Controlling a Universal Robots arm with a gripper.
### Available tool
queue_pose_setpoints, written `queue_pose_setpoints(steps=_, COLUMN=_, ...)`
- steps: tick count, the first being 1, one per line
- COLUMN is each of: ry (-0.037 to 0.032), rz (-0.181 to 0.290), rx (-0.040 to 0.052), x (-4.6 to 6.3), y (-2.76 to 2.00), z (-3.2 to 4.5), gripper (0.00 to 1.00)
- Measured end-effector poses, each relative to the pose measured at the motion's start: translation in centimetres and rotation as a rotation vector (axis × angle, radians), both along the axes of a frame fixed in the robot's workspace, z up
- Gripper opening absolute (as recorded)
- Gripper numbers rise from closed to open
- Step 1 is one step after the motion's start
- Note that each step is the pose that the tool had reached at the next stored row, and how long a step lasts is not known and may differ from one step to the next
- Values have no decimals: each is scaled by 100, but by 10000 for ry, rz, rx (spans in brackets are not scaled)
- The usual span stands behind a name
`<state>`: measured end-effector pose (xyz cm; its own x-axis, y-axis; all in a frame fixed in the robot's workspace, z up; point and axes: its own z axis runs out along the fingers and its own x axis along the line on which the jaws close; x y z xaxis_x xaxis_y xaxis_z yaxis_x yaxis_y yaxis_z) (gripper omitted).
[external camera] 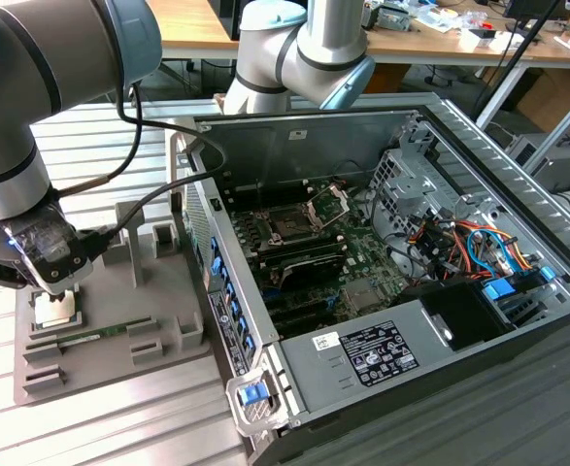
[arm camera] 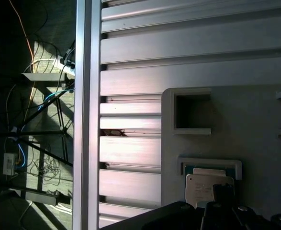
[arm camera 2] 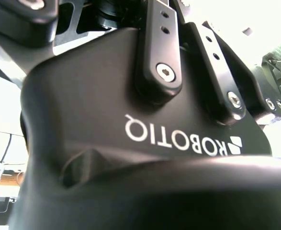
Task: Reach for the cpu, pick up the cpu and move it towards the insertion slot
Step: 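Pick up the cpu and move it towards the insertion slot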
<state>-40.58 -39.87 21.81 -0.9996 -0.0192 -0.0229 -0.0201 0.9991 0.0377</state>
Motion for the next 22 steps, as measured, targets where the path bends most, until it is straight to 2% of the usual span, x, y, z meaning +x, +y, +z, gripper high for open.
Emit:
queue_pose_setpoints(steps=13, ry=-3, rz=-2, rx=-1, x=-2, y=0, z=-36, gripper=11)
queue_pose_setpoints(steps=20, ry=-3, rz=3, rx=-4, x=-52, y=-5, z=-50, gripper=11)
queue_pose_setpoints(steps=22, ry=-3, rz=7, rx=-49, x=-61, y=-6, z=-54, gripper=11)
